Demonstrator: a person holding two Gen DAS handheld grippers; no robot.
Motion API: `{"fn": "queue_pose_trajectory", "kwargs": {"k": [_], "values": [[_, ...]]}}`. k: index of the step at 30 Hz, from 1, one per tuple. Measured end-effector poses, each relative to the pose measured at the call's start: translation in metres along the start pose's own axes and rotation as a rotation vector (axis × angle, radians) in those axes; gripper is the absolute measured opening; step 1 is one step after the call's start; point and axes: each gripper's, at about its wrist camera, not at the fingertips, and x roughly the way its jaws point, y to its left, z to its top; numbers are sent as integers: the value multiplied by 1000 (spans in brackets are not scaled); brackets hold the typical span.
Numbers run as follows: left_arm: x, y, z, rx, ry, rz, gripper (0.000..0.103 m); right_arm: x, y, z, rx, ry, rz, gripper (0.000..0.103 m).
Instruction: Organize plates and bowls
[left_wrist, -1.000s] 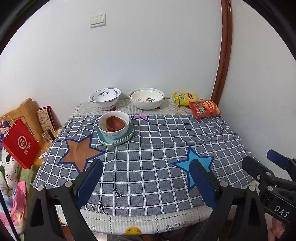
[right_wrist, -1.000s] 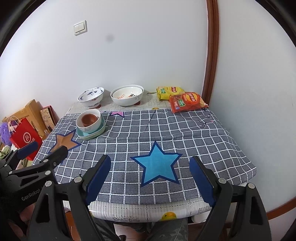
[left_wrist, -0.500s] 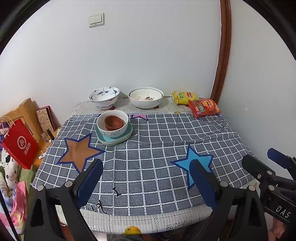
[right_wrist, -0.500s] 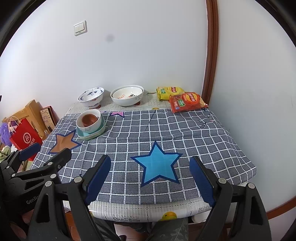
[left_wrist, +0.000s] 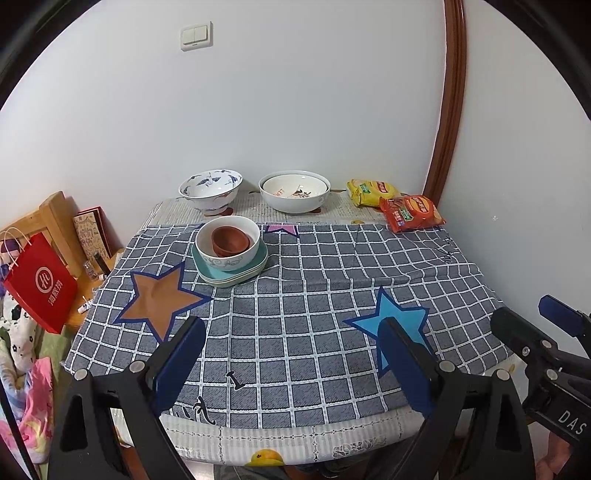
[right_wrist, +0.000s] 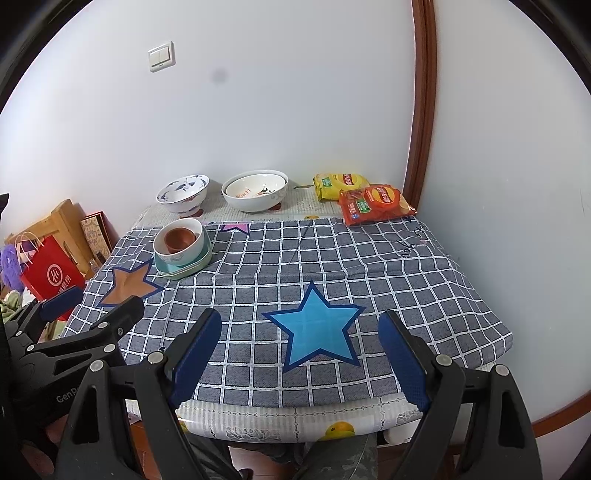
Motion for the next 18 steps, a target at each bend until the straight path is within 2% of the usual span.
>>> {"fn": "queue_pose_trajectory", "kwargs": {"k": [18], "values": [[-3,-4,1,5,-8,-2,95,-4,-3,-2,6,-8,0,86]]}}
